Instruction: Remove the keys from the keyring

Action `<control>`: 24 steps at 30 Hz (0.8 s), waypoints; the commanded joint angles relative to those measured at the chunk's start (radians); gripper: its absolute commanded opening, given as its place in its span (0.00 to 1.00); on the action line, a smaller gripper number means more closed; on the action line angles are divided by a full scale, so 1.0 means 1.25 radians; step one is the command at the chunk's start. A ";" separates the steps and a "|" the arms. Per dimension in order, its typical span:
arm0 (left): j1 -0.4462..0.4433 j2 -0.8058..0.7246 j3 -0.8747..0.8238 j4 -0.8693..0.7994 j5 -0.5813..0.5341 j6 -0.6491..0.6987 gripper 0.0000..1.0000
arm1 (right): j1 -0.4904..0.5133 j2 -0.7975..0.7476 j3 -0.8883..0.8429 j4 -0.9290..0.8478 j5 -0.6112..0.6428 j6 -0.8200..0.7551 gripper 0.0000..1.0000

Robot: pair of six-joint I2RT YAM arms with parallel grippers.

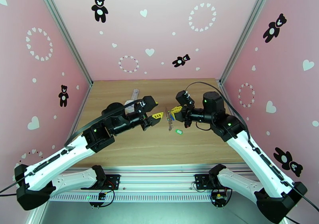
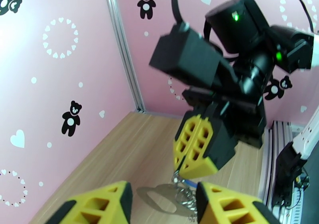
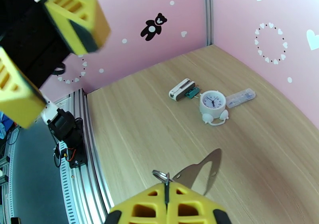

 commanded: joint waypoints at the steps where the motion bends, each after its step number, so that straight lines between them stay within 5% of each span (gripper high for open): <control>1: 0.024 0.002 -0.038 0.032 0.078 0.066 0.48 | -0.006 -0.023 0.025 -0.009 -0.046 -0.016 0.00; 11: 0.029 0.060 -0.088 0.129 0.181 0.105 0.42 | -0.010 -0.049 0.003 0.016 -0.027 -0.020 0.00; 24: 0.007 0.072 -0.133 0.241 0.173 0.131 0.42 | -0.010 -0.088 -0.026 0.041 -0.009 -0.070 0.00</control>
